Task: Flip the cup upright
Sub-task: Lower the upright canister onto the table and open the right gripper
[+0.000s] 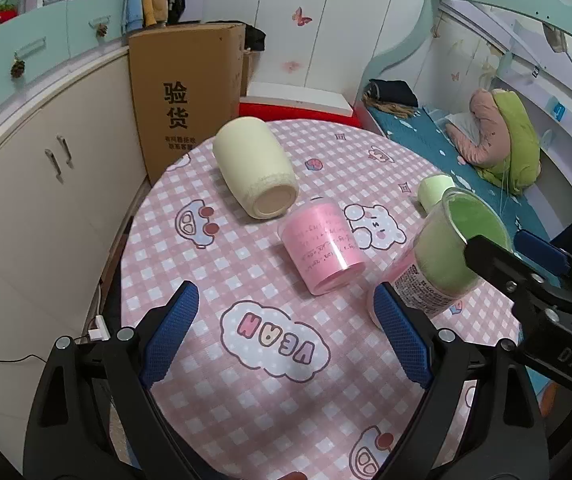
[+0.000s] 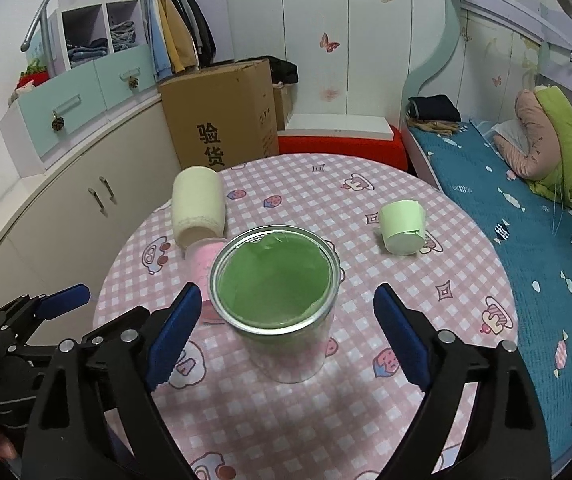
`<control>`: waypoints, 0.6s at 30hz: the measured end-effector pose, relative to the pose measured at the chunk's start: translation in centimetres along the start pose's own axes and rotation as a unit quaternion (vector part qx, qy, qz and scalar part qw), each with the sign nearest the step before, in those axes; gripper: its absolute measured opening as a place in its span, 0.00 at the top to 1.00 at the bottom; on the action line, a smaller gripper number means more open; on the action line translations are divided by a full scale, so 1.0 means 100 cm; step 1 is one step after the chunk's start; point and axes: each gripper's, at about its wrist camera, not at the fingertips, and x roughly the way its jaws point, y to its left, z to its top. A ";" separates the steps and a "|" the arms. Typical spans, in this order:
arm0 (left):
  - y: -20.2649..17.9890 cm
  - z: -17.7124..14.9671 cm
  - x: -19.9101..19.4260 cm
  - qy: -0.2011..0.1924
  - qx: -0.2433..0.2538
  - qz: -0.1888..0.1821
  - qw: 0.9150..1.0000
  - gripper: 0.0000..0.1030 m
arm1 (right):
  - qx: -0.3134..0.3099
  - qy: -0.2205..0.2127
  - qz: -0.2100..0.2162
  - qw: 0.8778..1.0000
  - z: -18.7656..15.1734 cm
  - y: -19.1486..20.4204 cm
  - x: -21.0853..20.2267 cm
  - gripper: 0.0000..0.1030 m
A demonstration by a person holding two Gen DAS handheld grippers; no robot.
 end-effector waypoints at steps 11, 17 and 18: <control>-0.018 0.008 -0.045 -0.056 0.015 0.020 0.998 0.13 | 0.000 -0.054 -0.018 0.998 0.000 -0.005 -0.050 0.17; -0.031 0.009 -0.068 -0.091 0.027 0.025 0.995 0.12 | -0.002 -0.078 -0.023 0.997 -0.003 -0.006 -0.072 0.09; -0.033 0.010 -0.072 -0.097 0.030 0.026 0.995 0.11 | -0.002 -0.084 -0.025 0.996 -0.004 -0.007 -0.076 0.09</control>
